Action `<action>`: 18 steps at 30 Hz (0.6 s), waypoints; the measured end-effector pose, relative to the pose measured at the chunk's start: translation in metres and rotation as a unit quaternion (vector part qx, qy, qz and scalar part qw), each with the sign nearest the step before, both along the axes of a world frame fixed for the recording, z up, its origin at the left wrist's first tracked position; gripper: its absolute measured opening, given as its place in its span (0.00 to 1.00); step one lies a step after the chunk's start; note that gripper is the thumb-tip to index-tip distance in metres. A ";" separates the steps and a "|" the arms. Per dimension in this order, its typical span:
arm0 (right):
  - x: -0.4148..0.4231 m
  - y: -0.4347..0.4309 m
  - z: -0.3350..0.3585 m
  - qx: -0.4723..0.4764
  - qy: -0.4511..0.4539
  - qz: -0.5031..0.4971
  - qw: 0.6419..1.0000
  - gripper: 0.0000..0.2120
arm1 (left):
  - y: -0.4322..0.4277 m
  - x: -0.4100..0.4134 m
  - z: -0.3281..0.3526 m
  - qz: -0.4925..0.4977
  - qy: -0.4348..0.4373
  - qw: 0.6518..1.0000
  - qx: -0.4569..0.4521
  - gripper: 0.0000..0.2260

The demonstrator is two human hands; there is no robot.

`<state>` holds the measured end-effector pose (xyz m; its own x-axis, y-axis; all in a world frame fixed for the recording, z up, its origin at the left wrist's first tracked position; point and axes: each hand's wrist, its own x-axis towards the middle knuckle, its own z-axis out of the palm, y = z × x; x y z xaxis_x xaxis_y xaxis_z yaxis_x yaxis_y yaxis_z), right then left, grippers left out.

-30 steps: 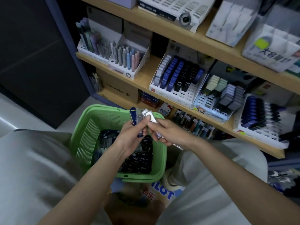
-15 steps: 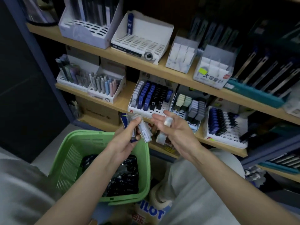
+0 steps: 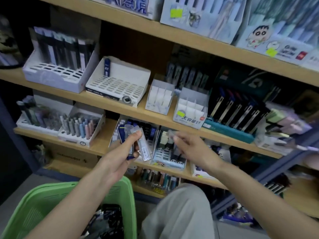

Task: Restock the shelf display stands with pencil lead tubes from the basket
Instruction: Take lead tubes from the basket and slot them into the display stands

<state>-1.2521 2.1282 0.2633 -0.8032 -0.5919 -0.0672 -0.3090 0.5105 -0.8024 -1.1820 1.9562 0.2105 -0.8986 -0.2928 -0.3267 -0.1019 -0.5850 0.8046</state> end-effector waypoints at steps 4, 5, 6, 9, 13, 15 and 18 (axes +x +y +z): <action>-0.038 0.006 0.034 -0.022 0.113 -0.089 0.989 0.15 | -0.005 -0.021 0.017 0.005 0.020 1.000 -0.018 0.07; -0.047 0.007 0.040 -0.054 0.128 -0.118 0.983 0.16 | -0.007 -0.025 0.020 0.007 0.024 0.999 -0.022 0.06; -0.056 0.007 0.045 -0.074 0.150 -0.142 0.976 0.15 | -0.008 -0.029 0.022 0.008 0.027 0.999 -0.024 0.06; -0.089 0.003 0.048 -0.038 0.251 -0.186 0.949 0.06 | -0.009 -0.041 0.027 0.005 0.031 0.999 -0.032 0.06; -0.119 -0.013 0.045 -0.019 0.279 -0.207 0.937 0.09 | -0.008 -0.049 0.032 0.004 0.043 0.999 -0.023 0.06; -0.123 -0.021 0.047 -0.007 0.302 -0.209 0.930 0.11 | -0.009 -0.052 0.034 0.001 0.047 0.999 -0.022 0.06; -0.136 -0.024 0.045 0.011 0.335 -0.197 0.922 0.09 | -0.010 -0.056 0.035 -0.004 0.050 0.998 -0.025 0.08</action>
<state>-1.3882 2.1039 0.3085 -0.8211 -0.2507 0.5128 -0.5187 0.7025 -0.4872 -1.2382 1.9461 0.2452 -0.9284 -0.2994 -0.2199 -0.0233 -0.5440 0.8388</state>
